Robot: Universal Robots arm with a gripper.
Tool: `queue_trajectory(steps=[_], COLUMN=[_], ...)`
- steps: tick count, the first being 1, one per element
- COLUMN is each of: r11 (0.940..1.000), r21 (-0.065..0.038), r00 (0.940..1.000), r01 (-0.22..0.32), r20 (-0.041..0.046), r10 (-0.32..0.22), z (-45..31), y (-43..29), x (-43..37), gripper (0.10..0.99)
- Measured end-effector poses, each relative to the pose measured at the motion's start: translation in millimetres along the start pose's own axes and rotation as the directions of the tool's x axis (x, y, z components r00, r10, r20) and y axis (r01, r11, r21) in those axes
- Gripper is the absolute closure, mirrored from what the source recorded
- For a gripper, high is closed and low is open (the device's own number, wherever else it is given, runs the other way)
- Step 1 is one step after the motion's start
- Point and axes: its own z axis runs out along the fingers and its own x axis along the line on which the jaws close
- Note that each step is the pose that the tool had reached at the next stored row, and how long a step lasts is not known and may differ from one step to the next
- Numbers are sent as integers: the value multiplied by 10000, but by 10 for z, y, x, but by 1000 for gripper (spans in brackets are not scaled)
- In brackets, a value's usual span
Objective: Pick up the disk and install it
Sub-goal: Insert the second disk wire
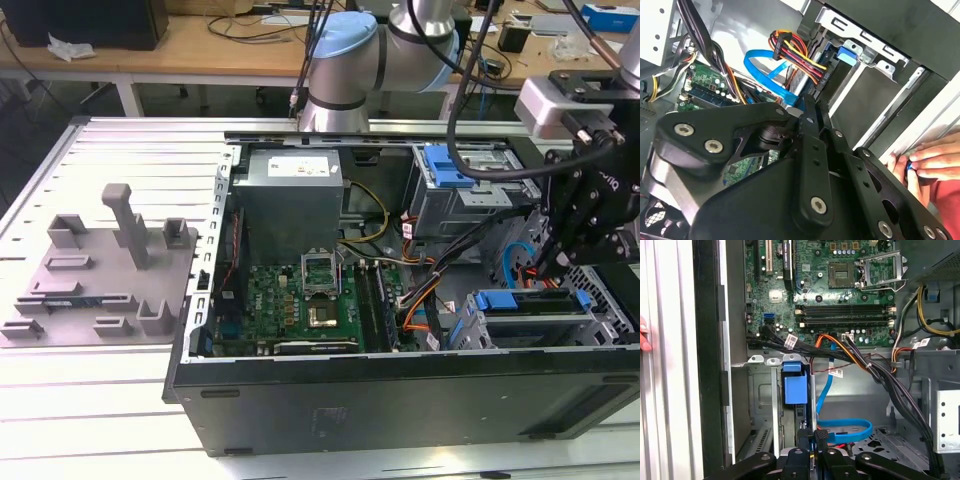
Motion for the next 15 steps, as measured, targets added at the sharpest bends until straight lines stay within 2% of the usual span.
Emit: queue_trajectory(steps=[2, 5, 15], r11=[10000, 10000, 9997], r21=[17, 23, 26], r00=[10000, 9999, 9993], r01=[7, 33, 231], r20=[90, 168, 292], r10=[-7, -34, -231], z=[4, 10, 27], y=[6, 7, 6], x=[25, 40, 69], gripper=[925, 925, 925])
